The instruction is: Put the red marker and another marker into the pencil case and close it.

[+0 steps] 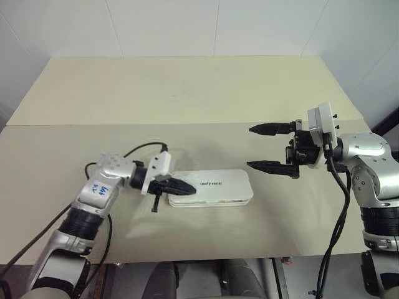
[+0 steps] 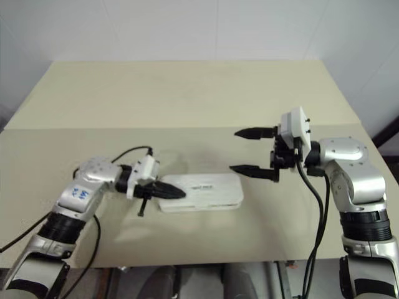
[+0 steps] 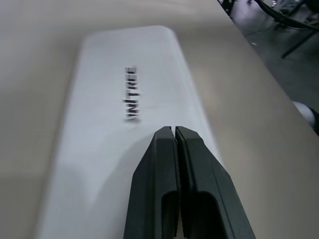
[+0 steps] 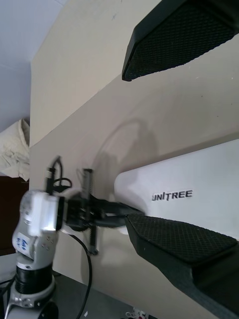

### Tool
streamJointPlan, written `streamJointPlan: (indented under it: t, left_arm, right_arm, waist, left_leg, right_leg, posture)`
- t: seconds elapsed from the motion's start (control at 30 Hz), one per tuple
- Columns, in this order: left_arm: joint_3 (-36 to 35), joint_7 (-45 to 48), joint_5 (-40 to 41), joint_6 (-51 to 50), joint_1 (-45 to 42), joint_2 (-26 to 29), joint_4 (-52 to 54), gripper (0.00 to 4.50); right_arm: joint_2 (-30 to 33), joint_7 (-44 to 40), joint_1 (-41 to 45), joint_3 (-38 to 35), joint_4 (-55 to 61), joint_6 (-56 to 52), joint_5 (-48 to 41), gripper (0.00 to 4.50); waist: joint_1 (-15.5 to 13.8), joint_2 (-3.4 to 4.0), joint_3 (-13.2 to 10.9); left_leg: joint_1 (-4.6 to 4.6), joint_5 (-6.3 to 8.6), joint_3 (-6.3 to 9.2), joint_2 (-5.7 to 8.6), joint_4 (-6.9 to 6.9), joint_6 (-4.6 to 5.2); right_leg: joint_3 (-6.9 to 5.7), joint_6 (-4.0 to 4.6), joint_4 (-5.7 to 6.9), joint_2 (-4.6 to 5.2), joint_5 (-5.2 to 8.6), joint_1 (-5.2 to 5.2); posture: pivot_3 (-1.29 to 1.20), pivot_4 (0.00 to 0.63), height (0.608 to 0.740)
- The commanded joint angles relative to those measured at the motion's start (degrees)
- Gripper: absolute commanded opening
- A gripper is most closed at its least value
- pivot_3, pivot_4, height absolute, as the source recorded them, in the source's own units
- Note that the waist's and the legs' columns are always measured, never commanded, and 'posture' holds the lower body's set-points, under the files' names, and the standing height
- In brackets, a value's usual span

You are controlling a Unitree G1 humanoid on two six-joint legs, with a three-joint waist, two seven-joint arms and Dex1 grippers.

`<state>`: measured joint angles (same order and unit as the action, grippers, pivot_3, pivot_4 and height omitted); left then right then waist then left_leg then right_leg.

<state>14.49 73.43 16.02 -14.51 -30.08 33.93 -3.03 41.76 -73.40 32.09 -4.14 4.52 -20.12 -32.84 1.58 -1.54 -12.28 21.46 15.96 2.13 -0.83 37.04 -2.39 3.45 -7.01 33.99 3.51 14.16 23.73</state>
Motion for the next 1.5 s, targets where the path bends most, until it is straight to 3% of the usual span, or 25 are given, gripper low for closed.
streamJointPlan:
  t: [0.03,0.3,0.43,0.73,0.87,1.03,1.1,1.23,1.5]
  left_arm:
    - [2.0,-1.9,-2.3,-2.2,0.9,-0.4,1.9,0.08]
    - [3.0,-5.5,-5.3,-3.4,2.2,0.9,2.7,0.08]
    - [-6.1,-7.5,3.7,-7.5,3.9,0.6,8.3,0.08]
    - [-27.3,-11.8,15.7,-13.1,13.6,7.8,19.2,0.08]
    - [-35.0,-14.5,19.2,-17.5,20.3,11.3,24.5,0.96]
    - [-43.3,-16.3,21.0,-17.4,28.9,11.9,28.4,2.59]
    - [-45.0,-16.2,20.9,-16.4,30.8,12.2,28.2,3.28]
    - [-47.0,-15.5,19.6,-14.2,32.8,13.4,26.0,4.48]
    - [-45.2,-17.1,16.2,-7.1,29.8,13.1,20.2,4.48]
  right_arm:
    - [-0.2,1.1,-0.5,-1.5,3.2,0.3,-1.4,4.50]
    - [-2.2,3.3,-0.1,-0.6,7.4,-1.2,-3.3,4.50]
    - [-3.3,2.8,0.4,0.1,4.5,0.4,-2.0,4.50]
    - [-5.0,-0.1,3.8,-0.6,-2.4,2.6,-2.8,4.50]
    - [-3.9,-2.3,4.7,0.4,-6.0,4.5,-0.5,4.50]
    - [-2.7,-4.3,6.4,1.0,-9.7,9.0,3.0,4.50]
    - [-1.6,-5.6,7.3,0.9,-10.7,10.3,4.0,4.50]
    - [0.9,-6.5,6.5,-0.5,-10.4,10.2,4.1,4.50]
    - [6.2,-4.2,-2.8,-5.1,-8.1,12.3,5.4,4.50]
  waist:
    - [0.0,0.00,0.0]
    - [0.0,0.03,0.0]
    - [0.3,0.02,0.0]
    - [0.2,0.03,0.0]
    - [0.2,0.03,0.0]
    - [0.1,0.05,0.0]
    - [0.1,0.05,0.0]
    - [0.1,0.05,0.0]
    - [0.1,0.05,0.0]
  left_leg:
    - [-0.01,0.00,0.00,0.00,0.00,0.00]
    - [-0.25,-0.03,0.01,0.00,0.02,0.05]
    - [-0.24,-0.06,-0.01,-0.01,0.03,0.08]
    - [-0.16,-0.01,0.02,-0.07,-0.09,0.01]
    - [-0.12,0.04,0.02,-0.07,-0.14,-0.03]
    - [-0.10,0.06,-0.01,-0.04,-0.14,-0.06]
    - [-0.10,0.07,-0.02,-0.05,-0.14,-0.07]
    - [-0.14,0.07,-0.01,-0.07,-0.14,-0.07]
    - [-0.12,0.08,-0.09,-0.05,-0.13,-0.09]
  right_leg:
    - [0.00,0.00,0.01,0.00,0.00,0.00]
    - [0.01,0.10,0.00,0.00,0.05,-0.24]
    - [0.05,0.15,-0.02,0.00,0.08,-0.23]
    - [0.00,0.12,0.07,-0.01,0.06,-0.03]
    - [-0.03,0.11,-0.03,0.02,0.07,-0.03]
    - [-0.03,0.17,-0.14,0.08,0.10,-0.04]
    - [-0.03,1.00,-0.14,0.07,0.55,-0.04]
    - [-0.04,1.05,-0.09,0.04,0.58,-0.04]
    - [0.00,1.07,-0.13,0.06,0.60,-0.06]
  posture:
    - [0.00,0.150,0.740]
    - [0.00,0.150,0.740]
    - [0.00,0.150,0.740]
    - [0.00,0.150,0.740]
    - [0.00,0.150,0.740]
    - [0.00,0.150,0.740]
    - [0.00,0.150,0.740]
    - [0.00,0.150,0.740]
    - [0.00,0.150,0.740]
